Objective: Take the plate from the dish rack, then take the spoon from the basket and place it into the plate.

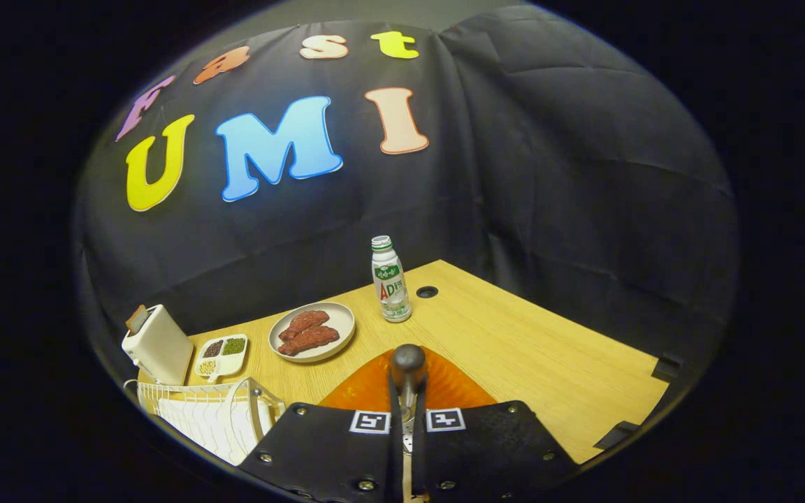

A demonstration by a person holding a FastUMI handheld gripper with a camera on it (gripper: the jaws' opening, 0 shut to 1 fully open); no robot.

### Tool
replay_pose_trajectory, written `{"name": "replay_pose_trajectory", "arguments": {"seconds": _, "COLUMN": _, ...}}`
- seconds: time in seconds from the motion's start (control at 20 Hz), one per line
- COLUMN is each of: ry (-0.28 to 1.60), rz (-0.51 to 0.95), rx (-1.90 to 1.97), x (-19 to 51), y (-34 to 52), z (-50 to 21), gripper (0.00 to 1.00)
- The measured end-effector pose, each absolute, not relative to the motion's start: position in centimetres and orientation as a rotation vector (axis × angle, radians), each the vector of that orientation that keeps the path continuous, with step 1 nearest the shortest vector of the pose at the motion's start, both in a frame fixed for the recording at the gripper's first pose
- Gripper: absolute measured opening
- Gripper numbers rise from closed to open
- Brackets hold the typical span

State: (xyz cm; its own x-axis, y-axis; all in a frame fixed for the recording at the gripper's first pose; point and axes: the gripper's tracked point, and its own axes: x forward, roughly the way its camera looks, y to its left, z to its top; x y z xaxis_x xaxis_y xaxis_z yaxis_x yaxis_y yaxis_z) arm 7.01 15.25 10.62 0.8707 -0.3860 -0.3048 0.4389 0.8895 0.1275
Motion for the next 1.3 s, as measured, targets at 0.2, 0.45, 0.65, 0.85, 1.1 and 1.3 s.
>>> {"name": "replay_pose_trajectory", "arguments": {"seconds": 0.2, "ry": 0.242, "rz": -0.405, "rx": 0.122, "x": 5.9, "y": 17.1, "z": 14.1, "gripper": 0.04}}
{"name": "replay_pose_trajectory", "arguments": {"seconds": 0.45, "ry": 0.225, "rz": -0.316, "rx": -0.017, "x": 4.0, "y": 22.3, "z": 17.2, "gripper": 0.04}}
{"name": "replay_pose_trajectory", "arguments": {"seconds": 0.65, "ry": 0.234, "rz": -0.196, "rx": -0.082, "x": 1.9, "y": 29.3, "z": 17.4, "gripper": 0.04}}
{"name": "replay_pose_trajectory", "arguments": {"seconds": 0.85, "ry": 0.248, "rz": -0.057, "rx": -0.098, "x": -0.9, "y": 37.0, "z": 16.7, "gripper": 0.05}}
{"name": "replay_pose_trajectory", "arguments": {"seconds": 1.1, "ry": 0.282, "rz": 0.087, "rx": -0.123, "x": -4.7, "y": 45.2, "z": 14.8, "gripper": 0.05}}
{"name": "replay_pose_trajectory", "arguments": {"seconds": 1.3, "ry": 0.347, "rz": 0.157, "rx": -0.129, "x": -7.0, "y": 49.8, "z": 11.3, "gripper": 0.05}}
